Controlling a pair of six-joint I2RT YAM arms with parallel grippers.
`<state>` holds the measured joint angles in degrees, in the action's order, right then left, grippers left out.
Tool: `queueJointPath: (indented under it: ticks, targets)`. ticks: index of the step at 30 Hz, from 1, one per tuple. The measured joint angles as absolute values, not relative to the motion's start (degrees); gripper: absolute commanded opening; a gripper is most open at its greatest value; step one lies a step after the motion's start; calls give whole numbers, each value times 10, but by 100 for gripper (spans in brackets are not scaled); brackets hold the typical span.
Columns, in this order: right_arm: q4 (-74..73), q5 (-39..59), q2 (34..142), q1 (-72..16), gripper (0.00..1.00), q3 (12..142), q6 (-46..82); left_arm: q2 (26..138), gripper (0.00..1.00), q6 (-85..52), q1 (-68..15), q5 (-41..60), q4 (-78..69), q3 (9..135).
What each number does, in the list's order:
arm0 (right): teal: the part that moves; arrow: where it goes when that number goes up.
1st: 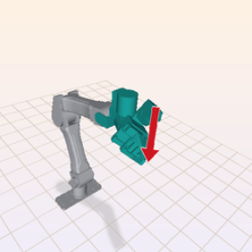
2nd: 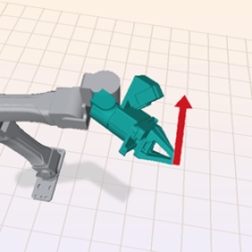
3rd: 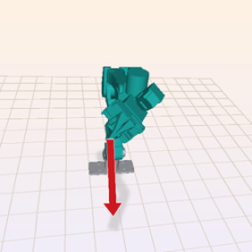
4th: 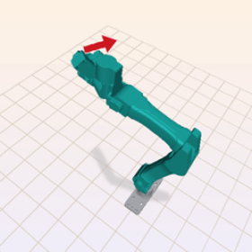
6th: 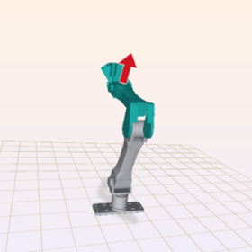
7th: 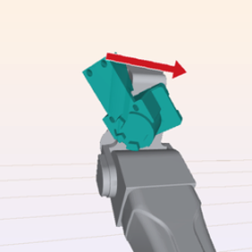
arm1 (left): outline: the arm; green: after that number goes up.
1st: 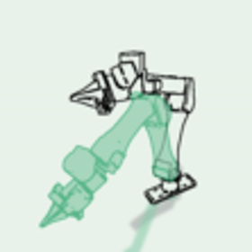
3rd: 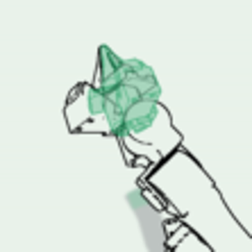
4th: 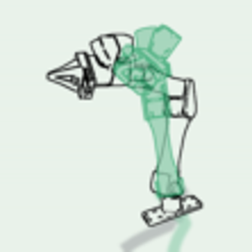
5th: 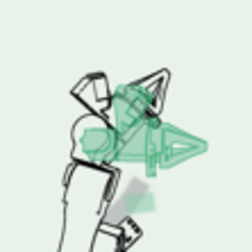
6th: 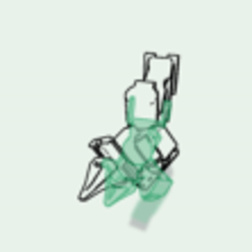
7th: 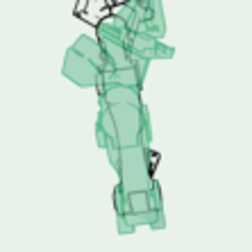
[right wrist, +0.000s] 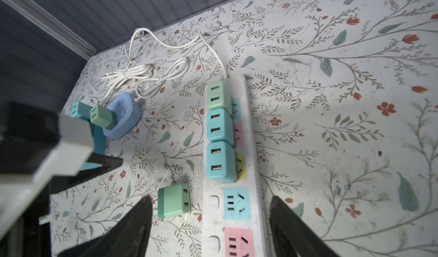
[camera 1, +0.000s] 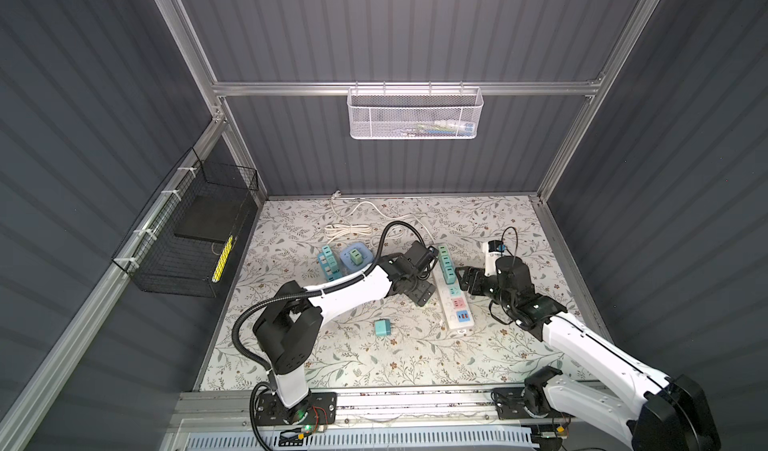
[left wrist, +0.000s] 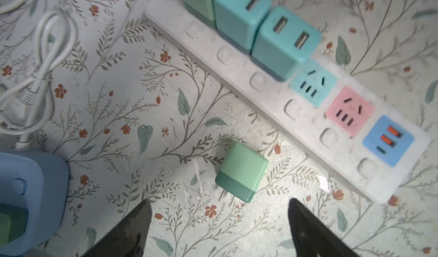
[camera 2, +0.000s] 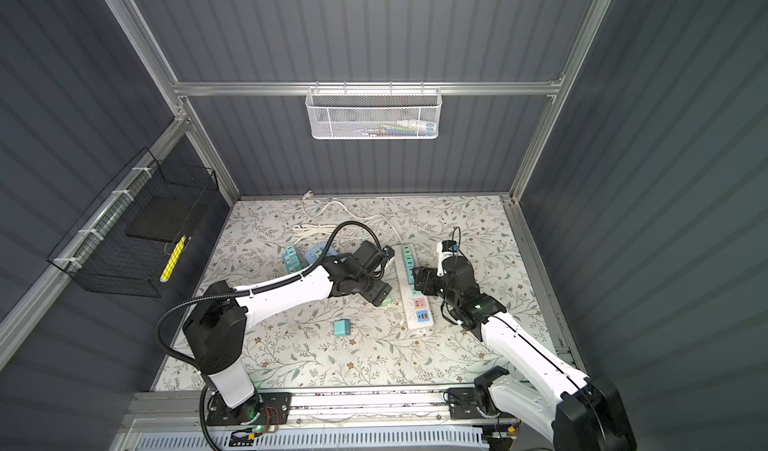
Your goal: Insert the plug
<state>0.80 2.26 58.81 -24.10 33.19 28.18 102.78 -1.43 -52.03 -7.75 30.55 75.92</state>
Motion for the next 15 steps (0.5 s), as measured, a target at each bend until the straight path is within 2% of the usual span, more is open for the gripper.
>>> queueJointPath:
  ticks: [8,15]
  targets:
    - [-8,93,616,-216,76,331,291,1114,80,51,-520,-40,372,785]
    - [-15,120,617,-199,76,322,296,1130,74,65,-520,-36,359,785]
